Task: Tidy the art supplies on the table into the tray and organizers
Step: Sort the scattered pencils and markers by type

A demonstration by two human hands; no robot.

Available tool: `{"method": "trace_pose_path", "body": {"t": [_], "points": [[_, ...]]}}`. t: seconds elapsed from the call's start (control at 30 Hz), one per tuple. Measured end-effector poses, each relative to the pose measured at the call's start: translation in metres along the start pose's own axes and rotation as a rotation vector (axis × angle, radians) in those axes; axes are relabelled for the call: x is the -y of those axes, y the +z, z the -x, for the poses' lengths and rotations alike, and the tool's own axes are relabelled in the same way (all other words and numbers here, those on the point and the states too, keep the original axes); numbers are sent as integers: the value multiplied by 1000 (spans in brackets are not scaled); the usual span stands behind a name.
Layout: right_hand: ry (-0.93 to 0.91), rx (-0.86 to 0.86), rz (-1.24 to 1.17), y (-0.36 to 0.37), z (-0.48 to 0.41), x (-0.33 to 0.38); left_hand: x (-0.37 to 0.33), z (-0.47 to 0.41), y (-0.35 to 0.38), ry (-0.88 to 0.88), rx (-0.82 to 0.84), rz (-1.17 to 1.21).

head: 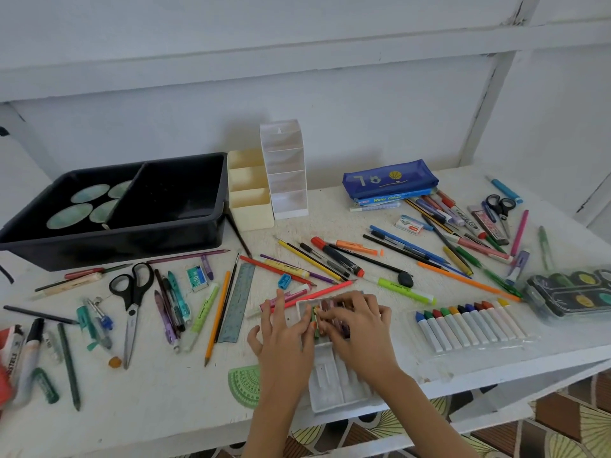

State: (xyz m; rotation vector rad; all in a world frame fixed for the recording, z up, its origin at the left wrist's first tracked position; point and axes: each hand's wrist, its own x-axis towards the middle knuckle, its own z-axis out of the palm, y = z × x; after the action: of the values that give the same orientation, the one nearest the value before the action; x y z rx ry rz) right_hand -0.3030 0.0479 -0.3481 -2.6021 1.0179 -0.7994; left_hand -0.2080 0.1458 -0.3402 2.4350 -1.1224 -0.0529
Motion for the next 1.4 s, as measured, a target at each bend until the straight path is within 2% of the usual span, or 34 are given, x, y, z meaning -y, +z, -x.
{"method": "trace_pose_path", "body": {"t": [0.2,0.37,0.47,0.53,0.57,0.63,0.73,0.9,1.07,1.17,1.4], "points": [[-7,-3,103,-1,1,7,-13,0,-8,-93,137,-78],[8,82,122,-5,2,13,-15,-1,-9,-141,173,-4],[17,205,-90,-14,-3,-1,-16,-2,-10,-147,130,48],[84,248,-432,-27,-4,-9,-21,-2,-9,-126,40,112],[127,182,-589,-35,-5,-13,-26,-2,-10,-117,-6,160],[197,24,-711,-48,-5,-23,-40,-6,-10,-106,-62,256],[270,-40,-704,-60,-9,-44,-65,-17,-3,-76,-63,359],[415,-32,-663,-78,-22,-95,-116,-42,20,25,-49,417],[498,-40,-632,-105,-43,-147,-175,-64,46,161,47,448],[507,-57,-577,-119,-56,-176,-207,-74,66,144,63,537],[514,-62,-548,-144,-70,-223,-263,-92,98,-6,108,335]]}}
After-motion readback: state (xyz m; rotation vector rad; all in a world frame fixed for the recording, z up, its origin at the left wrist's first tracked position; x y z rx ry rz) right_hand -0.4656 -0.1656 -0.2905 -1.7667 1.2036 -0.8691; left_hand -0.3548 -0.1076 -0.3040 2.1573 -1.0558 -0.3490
